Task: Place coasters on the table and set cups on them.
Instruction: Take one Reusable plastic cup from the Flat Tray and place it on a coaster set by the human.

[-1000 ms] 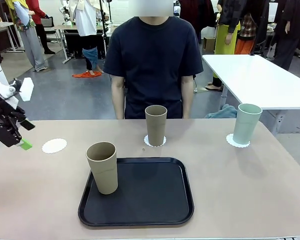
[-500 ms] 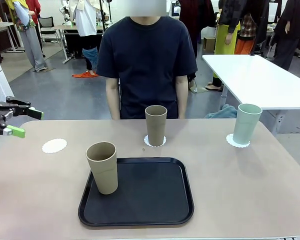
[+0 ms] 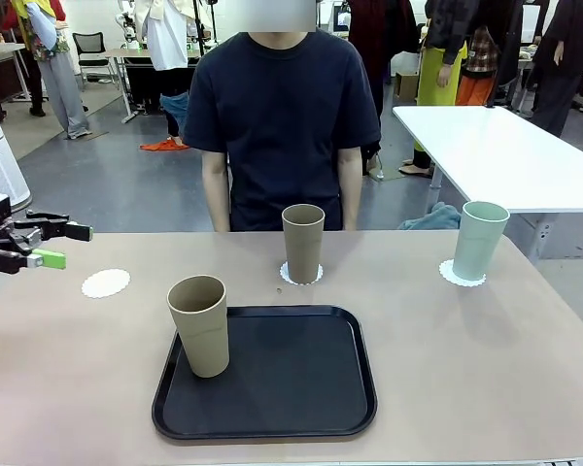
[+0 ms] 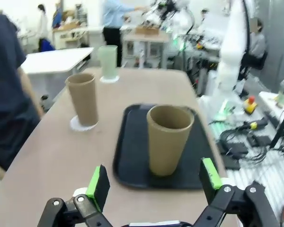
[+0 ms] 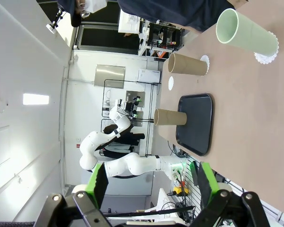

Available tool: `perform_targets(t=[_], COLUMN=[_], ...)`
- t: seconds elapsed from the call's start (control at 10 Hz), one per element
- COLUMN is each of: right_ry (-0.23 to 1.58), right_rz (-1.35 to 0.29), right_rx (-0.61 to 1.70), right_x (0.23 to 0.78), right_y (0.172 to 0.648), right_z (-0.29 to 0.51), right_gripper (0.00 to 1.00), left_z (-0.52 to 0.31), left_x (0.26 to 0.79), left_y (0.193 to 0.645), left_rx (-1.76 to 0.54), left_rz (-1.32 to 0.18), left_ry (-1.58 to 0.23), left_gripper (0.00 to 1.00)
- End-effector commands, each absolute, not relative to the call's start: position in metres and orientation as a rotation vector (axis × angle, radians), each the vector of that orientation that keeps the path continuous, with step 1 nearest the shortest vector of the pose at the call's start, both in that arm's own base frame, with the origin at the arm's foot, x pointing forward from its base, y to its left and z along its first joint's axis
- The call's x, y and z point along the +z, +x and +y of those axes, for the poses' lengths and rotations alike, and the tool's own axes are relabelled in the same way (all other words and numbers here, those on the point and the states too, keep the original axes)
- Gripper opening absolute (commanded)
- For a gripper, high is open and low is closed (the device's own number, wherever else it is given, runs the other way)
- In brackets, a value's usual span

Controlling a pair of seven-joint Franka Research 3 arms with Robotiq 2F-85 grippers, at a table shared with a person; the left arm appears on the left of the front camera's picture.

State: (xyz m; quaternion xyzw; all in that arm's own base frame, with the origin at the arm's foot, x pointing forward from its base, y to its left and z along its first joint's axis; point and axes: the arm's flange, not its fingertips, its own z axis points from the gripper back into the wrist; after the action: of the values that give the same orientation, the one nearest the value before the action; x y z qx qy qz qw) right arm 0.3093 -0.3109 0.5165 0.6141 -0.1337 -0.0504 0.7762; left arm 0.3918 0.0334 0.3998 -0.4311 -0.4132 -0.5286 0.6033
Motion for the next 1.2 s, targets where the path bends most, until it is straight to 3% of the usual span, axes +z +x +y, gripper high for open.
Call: perform_targets(t=[0.0, 0.2, 0.3, 0.9, 1.1], right_ry=[1.345, 1.345, 1.345, 1.345, 1.345], right_rz=[-0.288, -0.288, -0.288, -0.288, -0.288], right_rx=[-0.125, -0.125, -0.125, -0.125, -0.125], right_x=[0.519, 0.519, 0.519, 0.519, 0.519], right_y=[0.309, 0.309, 0.309, 0.309, 0.309], right_z=[-0.309, -0.309, -0.309, -0.309, -0.309], right_gripper=[1.00, 1.00, 1.00, 1.00, 1.00], left_z=[0.021, 0.014, 0.029, 0.028, 0.026], left_x=[0.402, 0.401, 0.403, 0.401, 0.368], left_y=[0.379, 0.380, 0.392, 0.389, 0.384], left_rx=[-1.238, -1.327, -1.244, -1.253, -1.202], left_rz=[-0.988, -0.866, -0.943, -0.921, -0.907], left_ry=[-0.862, -0.802, -0.886, -0.873, -0.996], left_gripper=[1.00, 1.00, 1.00, 1.00, 1.00])
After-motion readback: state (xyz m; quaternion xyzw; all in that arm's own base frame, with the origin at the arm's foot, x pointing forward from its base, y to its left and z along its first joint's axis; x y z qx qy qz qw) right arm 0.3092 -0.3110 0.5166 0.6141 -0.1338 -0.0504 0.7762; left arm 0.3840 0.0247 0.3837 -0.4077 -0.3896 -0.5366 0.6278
